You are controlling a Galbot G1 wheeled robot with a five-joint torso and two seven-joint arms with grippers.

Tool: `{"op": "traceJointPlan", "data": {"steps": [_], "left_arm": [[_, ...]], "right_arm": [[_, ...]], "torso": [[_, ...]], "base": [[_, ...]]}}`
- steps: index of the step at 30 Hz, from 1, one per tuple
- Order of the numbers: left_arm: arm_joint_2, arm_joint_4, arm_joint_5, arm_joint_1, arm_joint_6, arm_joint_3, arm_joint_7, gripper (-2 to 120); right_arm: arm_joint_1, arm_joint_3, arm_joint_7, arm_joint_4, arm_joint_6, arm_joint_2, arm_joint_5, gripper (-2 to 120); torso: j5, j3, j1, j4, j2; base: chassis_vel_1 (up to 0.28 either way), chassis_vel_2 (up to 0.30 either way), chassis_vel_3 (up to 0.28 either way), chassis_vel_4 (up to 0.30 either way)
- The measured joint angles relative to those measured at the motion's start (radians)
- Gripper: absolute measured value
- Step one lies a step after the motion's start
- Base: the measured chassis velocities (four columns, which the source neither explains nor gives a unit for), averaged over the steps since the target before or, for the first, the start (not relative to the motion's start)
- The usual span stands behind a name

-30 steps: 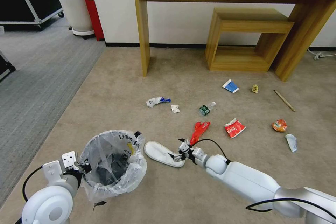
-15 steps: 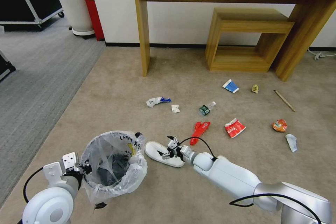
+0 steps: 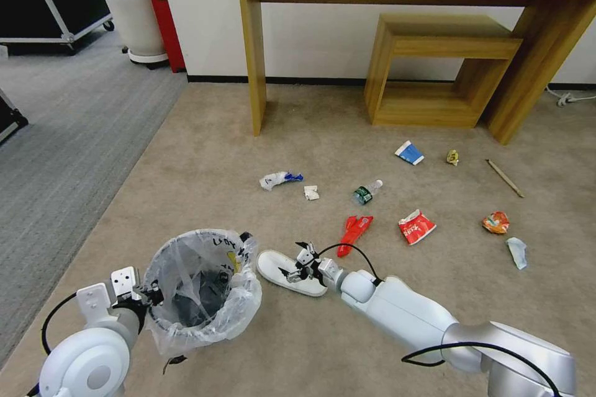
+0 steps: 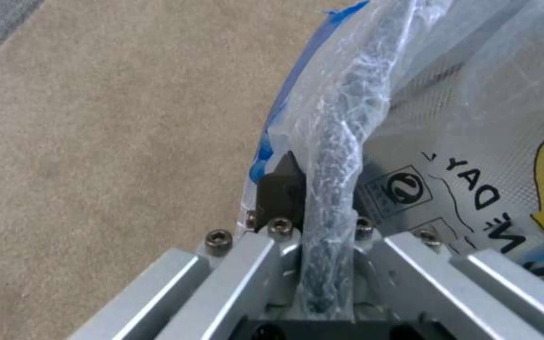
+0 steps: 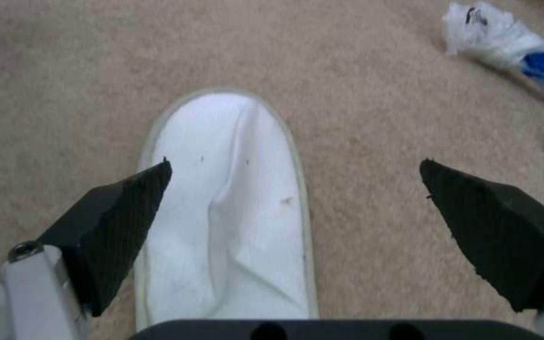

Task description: Pick up the trash bin and place the garbage on the floor into it.

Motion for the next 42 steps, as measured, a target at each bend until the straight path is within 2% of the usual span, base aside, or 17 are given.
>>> {"op": "traceJointPlan", "data": {"steps": [8, 27, 42], "left_arm": [[-0.009, 0.000, 0.010, 0.002, 0.000, 0.013, 0.000, 0], [-0.003, -0.020, 0.027, 0.034, 0.000, 0.016, -0.003, 0], [-0.002, -0.022, 0.036, 0.041, 0.000, 0.019, -0.005, 0]], "right_arm": [[-0.032, 0.041, -0.035, -0.052, 0.022, 0.022, -0.032, 100], [-0.072, 0.169, -0.120, -0.239, 0.120, 0.133, -0.068, 100], [-0.078, 0.222, -0.152, -0.290, 0.148, 0.177, -0.067, 100]], "torso": [[0.0000, 0.000, 0.000, 0.0000, 0.000], [0.0000, 0.000, 0.000, 0.0000, 0.000], [-0.0001, 0.000, 0.000, 0.0000, 0.000]], "base": [[0.000, 0.000, 0.000, 0.000], [0.000, 0.000, 0.000, 0.000], [0.000, 0.000, 0.000, 0.000]]}}
